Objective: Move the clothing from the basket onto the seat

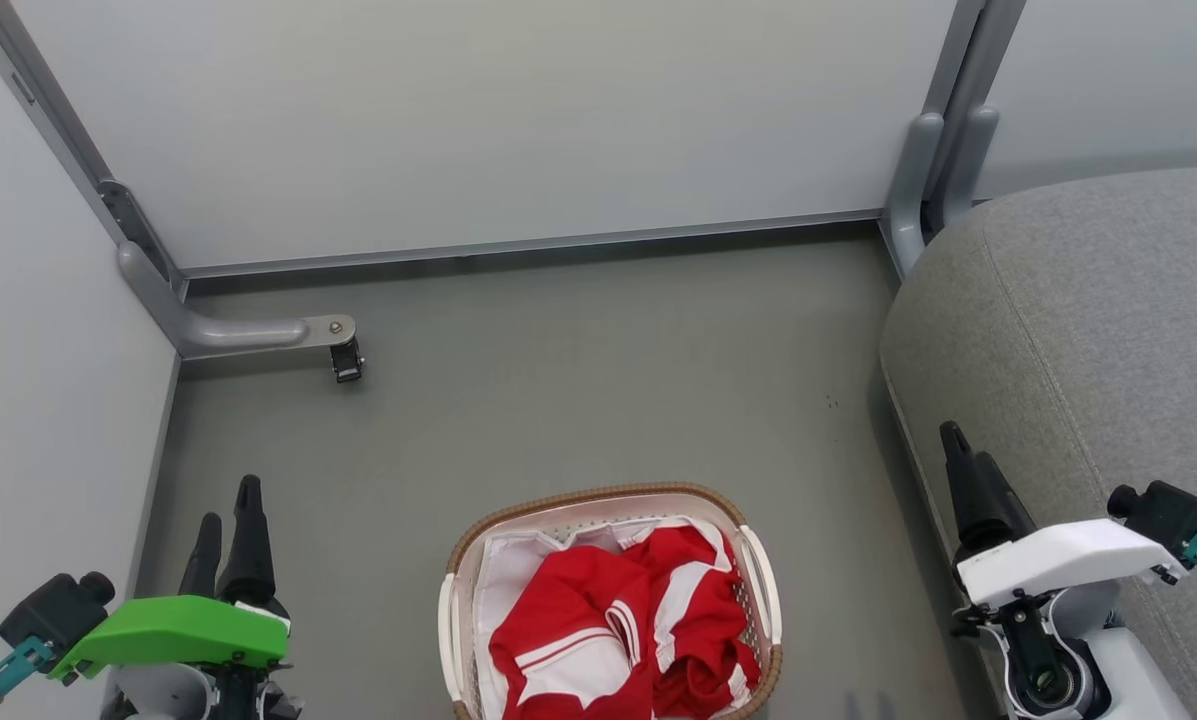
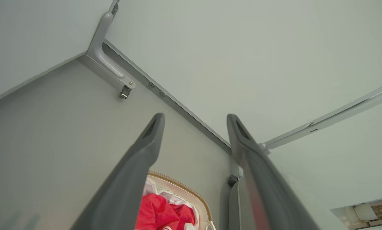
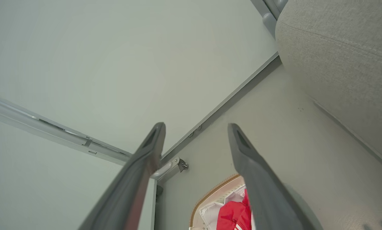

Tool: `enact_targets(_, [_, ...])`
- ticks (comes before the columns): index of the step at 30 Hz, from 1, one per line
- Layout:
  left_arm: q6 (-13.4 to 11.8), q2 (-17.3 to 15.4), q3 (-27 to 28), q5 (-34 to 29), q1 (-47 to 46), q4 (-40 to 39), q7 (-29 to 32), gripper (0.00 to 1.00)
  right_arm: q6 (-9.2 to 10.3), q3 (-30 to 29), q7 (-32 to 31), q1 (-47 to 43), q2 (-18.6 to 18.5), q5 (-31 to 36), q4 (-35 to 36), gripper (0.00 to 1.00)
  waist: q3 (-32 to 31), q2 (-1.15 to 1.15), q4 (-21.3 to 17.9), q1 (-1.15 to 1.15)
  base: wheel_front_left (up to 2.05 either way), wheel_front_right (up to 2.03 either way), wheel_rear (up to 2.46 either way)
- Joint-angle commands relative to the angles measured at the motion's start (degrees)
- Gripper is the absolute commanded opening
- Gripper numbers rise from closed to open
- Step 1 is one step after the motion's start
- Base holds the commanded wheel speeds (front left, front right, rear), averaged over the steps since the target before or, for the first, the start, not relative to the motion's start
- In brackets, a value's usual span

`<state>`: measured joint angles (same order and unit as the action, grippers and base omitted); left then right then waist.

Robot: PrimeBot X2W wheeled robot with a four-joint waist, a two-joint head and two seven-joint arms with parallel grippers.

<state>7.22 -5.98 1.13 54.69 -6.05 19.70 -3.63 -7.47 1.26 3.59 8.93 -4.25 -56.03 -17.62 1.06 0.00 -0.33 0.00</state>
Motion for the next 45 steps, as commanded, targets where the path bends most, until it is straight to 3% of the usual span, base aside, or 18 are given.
enact_targets(1, [0.2,-0.7,-0.3,-2.5,-1.9,-0.2,-0.7,1.0,-0.02,0.6,0.7,1.8,-0.6,2.3,0.2,1.0,0.0,0.0,0.0,0.0,0.0,0.0,0.0])
enact_targets(20, [0.3,-1.2,-0.8,-19.5,-1.6,1.8,-3.9,1.0,-0.02,2.8,3.9,3.1,-0.8,19.3,-4.0,1.0,0.3,0.0,-0.2,0.0,0.0,0.0,0.0])
enact_targets(45, [0.3,-0.4,0.5,-34.1,-0.2,4.5,-7.5,1.0,-0.03,4.9,7.5,4.3,-0.6,34.1,-9.3,1.0,0.3,0.0,-0.7,0.0,0.0,0.0,0.0])
